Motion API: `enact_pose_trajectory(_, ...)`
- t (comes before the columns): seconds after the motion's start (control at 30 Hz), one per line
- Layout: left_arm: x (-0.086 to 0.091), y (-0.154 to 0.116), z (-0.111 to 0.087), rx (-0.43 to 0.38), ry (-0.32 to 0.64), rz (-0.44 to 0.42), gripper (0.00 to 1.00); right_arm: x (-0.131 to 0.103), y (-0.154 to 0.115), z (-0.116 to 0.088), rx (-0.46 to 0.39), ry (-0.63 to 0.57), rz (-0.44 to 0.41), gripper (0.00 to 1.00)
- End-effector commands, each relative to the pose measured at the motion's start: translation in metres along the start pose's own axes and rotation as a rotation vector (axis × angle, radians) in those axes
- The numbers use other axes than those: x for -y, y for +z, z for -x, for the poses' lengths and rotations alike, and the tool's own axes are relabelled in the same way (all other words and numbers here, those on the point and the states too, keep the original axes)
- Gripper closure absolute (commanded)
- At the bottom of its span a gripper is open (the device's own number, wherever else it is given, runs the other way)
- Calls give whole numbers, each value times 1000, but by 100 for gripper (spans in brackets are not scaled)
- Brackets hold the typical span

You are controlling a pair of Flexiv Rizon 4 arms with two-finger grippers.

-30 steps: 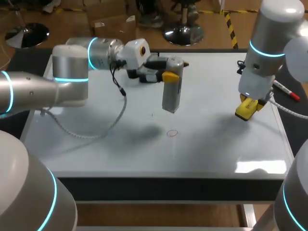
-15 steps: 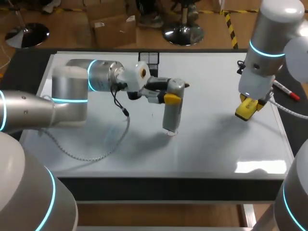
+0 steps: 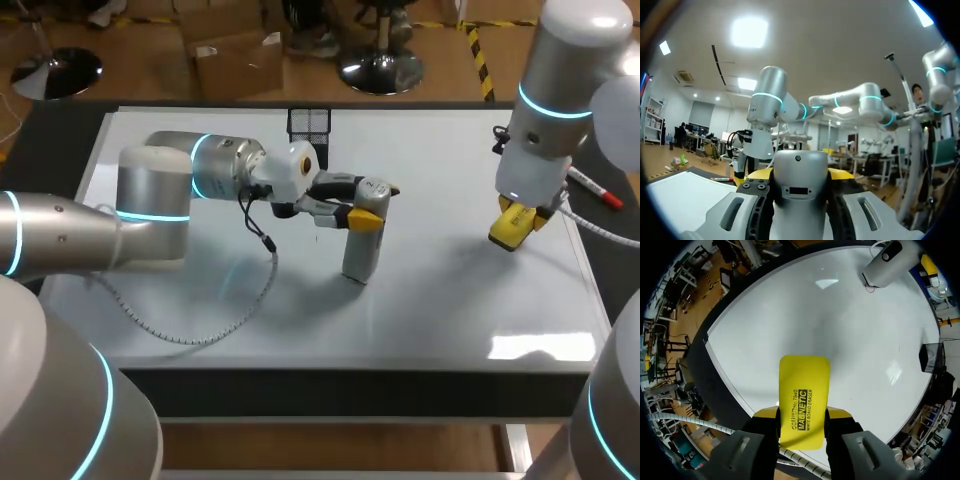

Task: Pick up the inspection probe, press it on each red-marked spot on the whiteboard one by one, put down the probe, pick up the eraser, and wipe off all the red marks.

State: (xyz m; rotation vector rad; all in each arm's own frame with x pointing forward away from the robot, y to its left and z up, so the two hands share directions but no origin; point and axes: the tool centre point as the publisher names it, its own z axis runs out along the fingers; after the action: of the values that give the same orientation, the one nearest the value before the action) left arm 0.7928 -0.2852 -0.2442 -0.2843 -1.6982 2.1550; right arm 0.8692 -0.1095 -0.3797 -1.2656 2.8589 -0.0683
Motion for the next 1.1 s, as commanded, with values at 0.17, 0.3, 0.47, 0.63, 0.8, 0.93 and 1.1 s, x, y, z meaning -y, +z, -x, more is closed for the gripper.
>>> enact_pose_trajectory(0.17,-6,0,1,-14,9,7,100,1,0,0,-2,-2,-2,100)
enact_pose_trajectory(0.3,-10,0,0,-26,9,16,100,1,0,0,-2,-2,-2,100)
enact_pose_trajectory(0.47,-16,0,2,-38,8,29,100,1,0,0,-2,-2,-2,100)
enact_pose_trajectory(0.63,-21,-3,4,-39,19,57,100,1,0,0,-2,-2,-2,100)
enact_pose_trajectory(0.8,-22,-6,4,-38,58,112,100,1,0,0,-2,-2,-2,100)
enact_pose_trajectory(0.93,-22,-9,3,-40,96,169,100,1,0,0,-2,-2,-2,100)
enact_pose_trajectory(1.1,-24,-10,0,-58,132,228,100,1,0,0,-2,-2,-2,100)
